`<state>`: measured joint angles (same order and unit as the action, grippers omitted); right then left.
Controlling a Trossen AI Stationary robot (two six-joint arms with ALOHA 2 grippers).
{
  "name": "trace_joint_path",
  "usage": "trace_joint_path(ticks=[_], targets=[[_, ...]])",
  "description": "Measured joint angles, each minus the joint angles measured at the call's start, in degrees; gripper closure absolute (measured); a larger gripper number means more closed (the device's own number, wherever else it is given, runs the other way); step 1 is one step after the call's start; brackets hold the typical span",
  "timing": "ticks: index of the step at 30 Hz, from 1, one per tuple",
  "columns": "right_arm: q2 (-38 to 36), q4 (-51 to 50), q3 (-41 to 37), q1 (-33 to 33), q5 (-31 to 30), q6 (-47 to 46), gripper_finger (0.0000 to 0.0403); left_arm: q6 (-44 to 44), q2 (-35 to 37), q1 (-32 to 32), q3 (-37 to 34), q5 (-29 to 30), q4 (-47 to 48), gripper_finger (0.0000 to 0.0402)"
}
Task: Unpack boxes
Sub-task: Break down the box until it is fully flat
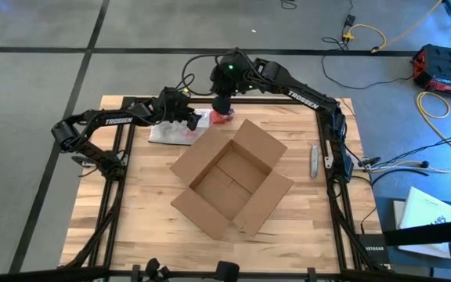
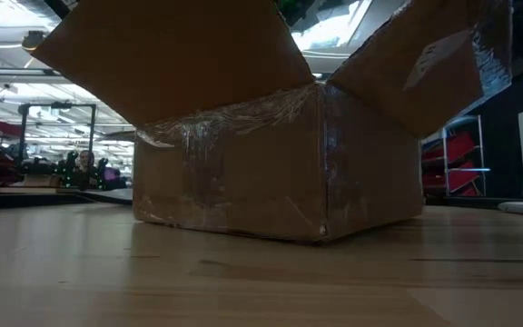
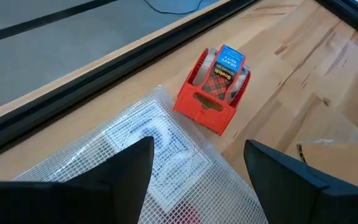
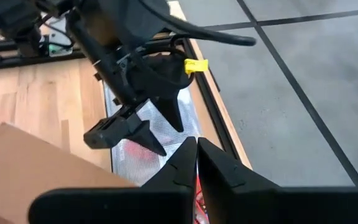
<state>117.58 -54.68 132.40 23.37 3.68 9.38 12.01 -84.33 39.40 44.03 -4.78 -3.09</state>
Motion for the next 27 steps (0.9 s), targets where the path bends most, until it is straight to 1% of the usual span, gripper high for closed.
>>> trace_joint_path(ticks=[7, 11, 20, 23, 25, 27], targets=[[-0.27, -0.87, -0.02, -0.06, 0.00, 1.47, 0.0403, 0.00, 0.00, 0.02, 0.00, 0.00, 0.28, 0.0163], [-3.44, 2.77, -0.08, -0.48, 1.46, 1.67, 0.0403, 0.00, -0.02, 0.02, -0.02, 0.00, 1.44, 0.0163], [-6.11, 2.91, -0.38, -0.47, 3.93, 1.43, 0.0403, 0.00, -0.04, 0.02, -0.02, 0.00, 1.22, 0.0163], [-7.97, 6.28, -4.23, -0.45, 7.50, 0.07, 0.0403, 0.00, -0.04, 0.00, -0.02, -0.02, 1.22, 0.0163], [-9.73, 10.18, -9.33, -0.45, 8.90, -0.14, 0.0403, 0.00, -0.04, 0.02, -0.02, 0.00, 1.18, 0.0163], [-12.39, 14.66, -15.67, -0.52, 9.02, -0.78, 0.0403, 0.00, -0.04, 0.02, -0.02, 0.00, 1.17, 0.0163]])
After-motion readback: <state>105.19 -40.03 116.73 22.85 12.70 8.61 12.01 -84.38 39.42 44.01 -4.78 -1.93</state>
